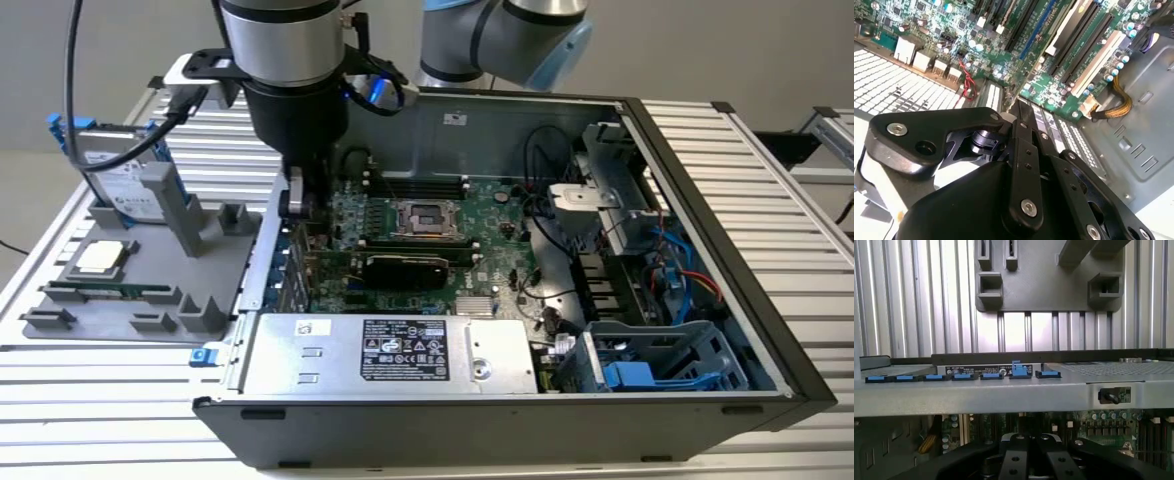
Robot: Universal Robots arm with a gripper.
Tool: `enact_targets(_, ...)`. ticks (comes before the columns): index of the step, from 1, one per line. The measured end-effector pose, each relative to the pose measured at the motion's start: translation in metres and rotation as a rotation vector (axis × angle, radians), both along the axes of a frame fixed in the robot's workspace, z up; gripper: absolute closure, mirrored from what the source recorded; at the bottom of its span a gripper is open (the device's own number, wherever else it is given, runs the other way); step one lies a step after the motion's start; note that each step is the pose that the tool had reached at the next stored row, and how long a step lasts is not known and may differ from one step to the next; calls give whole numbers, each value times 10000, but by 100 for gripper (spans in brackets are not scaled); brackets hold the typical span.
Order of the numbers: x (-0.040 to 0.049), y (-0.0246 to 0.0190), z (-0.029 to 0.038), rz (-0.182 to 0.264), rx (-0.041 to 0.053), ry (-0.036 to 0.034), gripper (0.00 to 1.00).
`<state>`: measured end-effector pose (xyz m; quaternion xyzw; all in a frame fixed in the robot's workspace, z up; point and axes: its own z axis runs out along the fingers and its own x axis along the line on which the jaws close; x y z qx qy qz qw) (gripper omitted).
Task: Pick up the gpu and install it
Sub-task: 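Insert the gpu into the slot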
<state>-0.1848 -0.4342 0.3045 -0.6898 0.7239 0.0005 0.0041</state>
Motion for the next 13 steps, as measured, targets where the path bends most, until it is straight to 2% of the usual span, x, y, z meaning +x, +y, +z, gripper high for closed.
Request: enact_targets(13,-87,0,-7,1,0,0,100)
